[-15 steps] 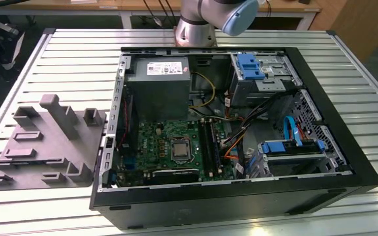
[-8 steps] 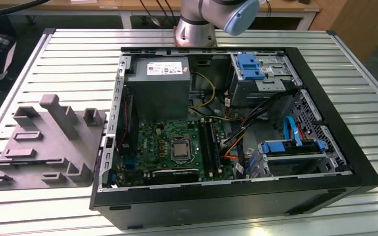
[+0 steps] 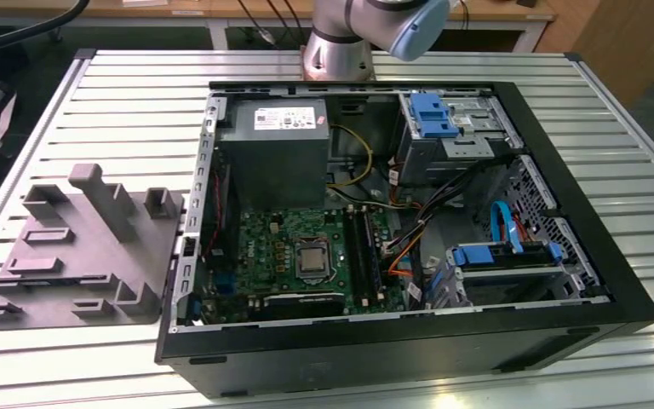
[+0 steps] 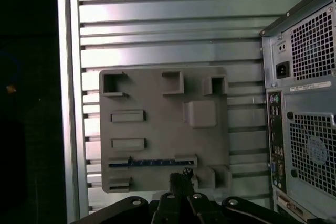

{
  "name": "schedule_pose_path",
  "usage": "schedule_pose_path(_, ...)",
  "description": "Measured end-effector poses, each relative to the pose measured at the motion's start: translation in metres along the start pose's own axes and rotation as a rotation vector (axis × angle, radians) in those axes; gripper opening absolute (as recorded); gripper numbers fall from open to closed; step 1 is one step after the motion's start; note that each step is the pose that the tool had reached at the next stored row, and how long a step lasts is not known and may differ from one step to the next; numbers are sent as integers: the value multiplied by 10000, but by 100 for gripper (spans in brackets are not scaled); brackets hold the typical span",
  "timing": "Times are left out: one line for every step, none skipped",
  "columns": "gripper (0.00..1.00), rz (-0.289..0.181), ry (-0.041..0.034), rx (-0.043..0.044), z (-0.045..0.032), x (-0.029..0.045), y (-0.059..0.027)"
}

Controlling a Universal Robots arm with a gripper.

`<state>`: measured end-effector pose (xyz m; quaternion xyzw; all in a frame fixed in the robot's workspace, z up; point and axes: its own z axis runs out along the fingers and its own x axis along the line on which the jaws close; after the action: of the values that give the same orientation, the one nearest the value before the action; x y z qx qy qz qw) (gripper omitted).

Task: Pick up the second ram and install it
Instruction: 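Reach for the second ram, then pick up the second ram and move it above second insertion slot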

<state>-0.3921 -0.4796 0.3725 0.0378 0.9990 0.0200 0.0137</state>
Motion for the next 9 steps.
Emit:
schedule_pose_path(10, 0, -1, 0, 5, 1, -20)
schedule_pose_path(10, 0, 0, 2, 9, 3, -38)
schedule_pose_path(10, 0, 0, 4, 14, 7, -54)
schedule_pose_path(10, -1, -1, 4, 16, 9, -62)
schedule_pose_path(10, 1, -1, 5, 17, 11, -63)
schedule_pose_path(10, 1, 0, 5, 17, 11, -63)
schedule_pose_path(10, 0, 0, 5, 16, 16, -64)
schedule_pose_path(10, 0, 0, 5, 16, 20, -64)
schedule_pose_path(10, 0, 0, 6, 16, 21, -64)
